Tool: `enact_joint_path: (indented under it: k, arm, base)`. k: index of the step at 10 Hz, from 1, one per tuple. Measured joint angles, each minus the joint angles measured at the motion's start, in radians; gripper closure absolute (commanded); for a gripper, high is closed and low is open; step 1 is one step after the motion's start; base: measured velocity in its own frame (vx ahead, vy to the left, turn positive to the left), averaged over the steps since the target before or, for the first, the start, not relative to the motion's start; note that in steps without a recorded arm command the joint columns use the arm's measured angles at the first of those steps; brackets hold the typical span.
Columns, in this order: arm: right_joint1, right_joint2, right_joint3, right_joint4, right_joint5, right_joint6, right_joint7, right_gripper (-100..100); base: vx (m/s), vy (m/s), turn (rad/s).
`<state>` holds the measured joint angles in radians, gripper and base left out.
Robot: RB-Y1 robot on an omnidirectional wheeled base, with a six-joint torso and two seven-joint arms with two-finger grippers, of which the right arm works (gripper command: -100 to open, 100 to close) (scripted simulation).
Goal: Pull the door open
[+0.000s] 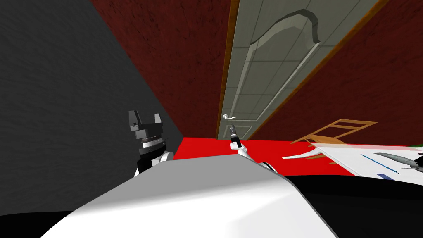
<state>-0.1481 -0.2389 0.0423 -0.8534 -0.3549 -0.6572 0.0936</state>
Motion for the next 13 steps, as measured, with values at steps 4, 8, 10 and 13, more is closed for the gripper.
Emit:
enact_joint_path:
  k: [4, 8, 10, 13]
  arm:
    - [-0.062, -0.015, 0.007, 0.135, -0.017, -0.02, 0.011, -100]
    - [-0.084, -0.037, 0.007, 0.208, -0.032, -0.028, 0.014, -100]
    - [-0.102, -0.062, 0.006, 0.286, -0.035, -0.07, -0.024, -100]
    - [-0.054, -0.086, -0.009, 0.231, -0.044, -0.05, -0.031, -100]
  base:
    - [0.095, -0.061, 0.092]
    - [0.108, -0.01, 0.103]
    - [0.153, 0.011, 0.078]
    - [0.106, 0.019, 0.118]
